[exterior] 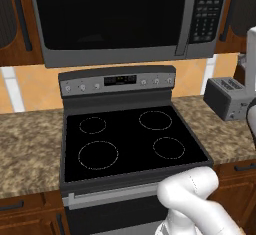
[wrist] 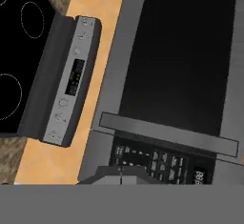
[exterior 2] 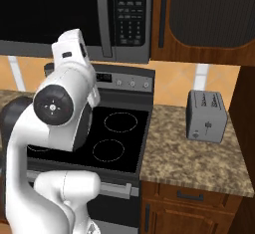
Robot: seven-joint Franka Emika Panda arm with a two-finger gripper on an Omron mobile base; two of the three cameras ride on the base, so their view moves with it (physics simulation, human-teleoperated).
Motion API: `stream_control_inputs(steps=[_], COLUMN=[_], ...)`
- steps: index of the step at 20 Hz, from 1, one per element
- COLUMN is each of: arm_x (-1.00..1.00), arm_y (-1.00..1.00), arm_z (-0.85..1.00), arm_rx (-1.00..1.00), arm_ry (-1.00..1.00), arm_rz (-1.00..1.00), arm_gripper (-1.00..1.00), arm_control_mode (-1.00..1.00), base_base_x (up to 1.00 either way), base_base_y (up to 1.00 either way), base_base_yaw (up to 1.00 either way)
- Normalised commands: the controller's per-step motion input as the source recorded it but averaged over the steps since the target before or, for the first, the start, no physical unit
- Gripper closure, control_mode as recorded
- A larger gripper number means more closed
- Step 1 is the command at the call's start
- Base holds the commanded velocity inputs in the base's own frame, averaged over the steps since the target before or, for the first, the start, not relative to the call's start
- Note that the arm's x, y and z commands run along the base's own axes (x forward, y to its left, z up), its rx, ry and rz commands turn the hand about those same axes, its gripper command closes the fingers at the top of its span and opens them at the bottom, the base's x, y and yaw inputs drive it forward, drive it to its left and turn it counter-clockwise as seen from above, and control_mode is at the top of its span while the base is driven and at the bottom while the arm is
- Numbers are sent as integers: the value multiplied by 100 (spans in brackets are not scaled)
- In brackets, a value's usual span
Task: Open the microwave, place the bowl with waffle inside the microwave, then close the microwave door and turn it on.
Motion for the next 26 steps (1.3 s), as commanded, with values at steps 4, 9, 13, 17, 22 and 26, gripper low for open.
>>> stream_control_inputs(steps=[4,9,13,17,22,26], arm_x=[9,44,61,63,55,36], arm_y=[0,4,10,11,0,-11], arm_z=[0,0,0,0,-4,-19], arm_rx=[37,19,0,-2,-2,0], arm_ry=[9,-5,0,7,11,9], arm_rz=[38,8,-4,-7,-9,-11], arm_gripper=[100,100,100,100,100,100], arm_control_mode=[-100,-100,-100,-100,-100,-100], base_base_x=[0,0,0,0,0,0], base_base_y=[0,0,0,0,0,0], base_base_yaw=[0,0,0,0,0,0])
